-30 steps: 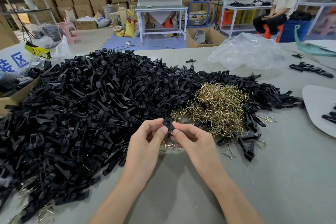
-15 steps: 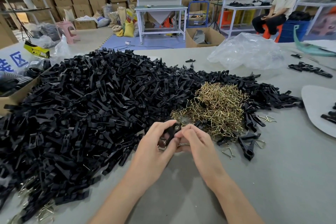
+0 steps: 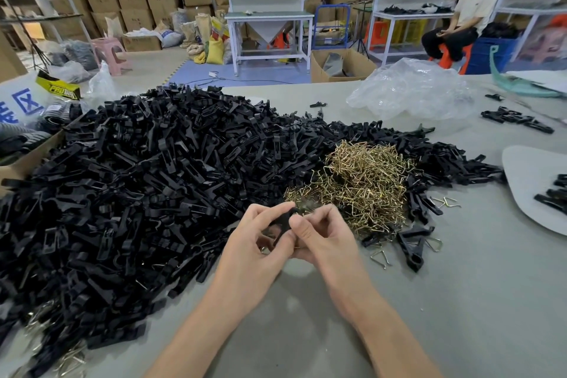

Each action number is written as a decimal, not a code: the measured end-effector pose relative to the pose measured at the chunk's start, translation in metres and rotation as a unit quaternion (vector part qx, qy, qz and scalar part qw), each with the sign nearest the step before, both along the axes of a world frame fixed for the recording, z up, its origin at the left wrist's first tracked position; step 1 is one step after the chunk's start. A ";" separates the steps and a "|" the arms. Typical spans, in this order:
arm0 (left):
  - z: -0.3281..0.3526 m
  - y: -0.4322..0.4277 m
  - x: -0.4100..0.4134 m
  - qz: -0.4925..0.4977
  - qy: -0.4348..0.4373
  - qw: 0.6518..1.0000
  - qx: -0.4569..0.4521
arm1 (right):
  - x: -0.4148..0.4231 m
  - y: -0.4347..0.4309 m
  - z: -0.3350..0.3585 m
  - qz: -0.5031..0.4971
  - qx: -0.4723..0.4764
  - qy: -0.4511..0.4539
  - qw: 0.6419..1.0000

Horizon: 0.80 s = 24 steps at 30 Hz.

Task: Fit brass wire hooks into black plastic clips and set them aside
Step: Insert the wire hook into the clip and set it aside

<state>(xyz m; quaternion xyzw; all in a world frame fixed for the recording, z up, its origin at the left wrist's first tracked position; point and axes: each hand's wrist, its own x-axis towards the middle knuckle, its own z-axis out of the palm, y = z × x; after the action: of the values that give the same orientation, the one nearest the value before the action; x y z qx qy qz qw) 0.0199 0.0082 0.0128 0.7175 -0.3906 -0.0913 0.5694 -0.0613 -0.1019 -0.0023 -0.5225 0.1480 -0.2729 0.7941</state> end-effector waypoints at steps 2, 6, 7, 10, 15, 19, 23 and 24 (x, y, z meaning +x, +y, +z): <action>-0.001 0.000 -0.001 -0.005 -0.007 1.000 -0.001 | -0.001 -0.004 0.000 -0.004 0.001 0.000 1.000; -0.004 0.000 -0.001 -0.005 0.003 1.000 -0.021 | -0.002 -0.005 0.000 0.028 -0.037 0.003 0.999; -0.005 0.001 -0.001 -0.006 0.006 1.000 -0.019 | -0.001 -0.005 0.000 0.026 -0.039 0.004 0.999; -0.007 -0.001 0.001 -0.017 -0.007 1.000 -0.022 | 0.001 -0.009 0.003 -0.009 -0.015 -0.016 1.000; -0.016 0.004 0.016 0.068 -0.198 0.970 0.124 | -0.006 -0.030 0.006 -0.120 0.113 -0.060 0.985; -0.025 0.004 0.016 0.052 -0.339 0.895 0.285 | -0.009 -0.035 0.006 -0.136 0.154 -0.071 0.976; -0.027 -0.004 0.016 0.094 -0.403 0.872 0.260 | -0.006 -0.033 0.005 -0.129 0.138 -0.050 0.981; -0.028 -0.006 0.016 0.100 -0.415 0.869 0.251 | -0.005 -0.033 0.005 -0.129 0.137 -0.047 0.981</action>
<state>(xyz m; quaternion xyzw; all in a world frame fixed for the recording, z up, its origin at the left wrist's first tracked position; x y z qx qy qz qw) 0.0359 0.0024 -0.0153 0.8431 -0.4811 0.1772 0.1621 -0.0663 -0.1347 0.0026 -0.3716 0.2123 -0.3746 0.8225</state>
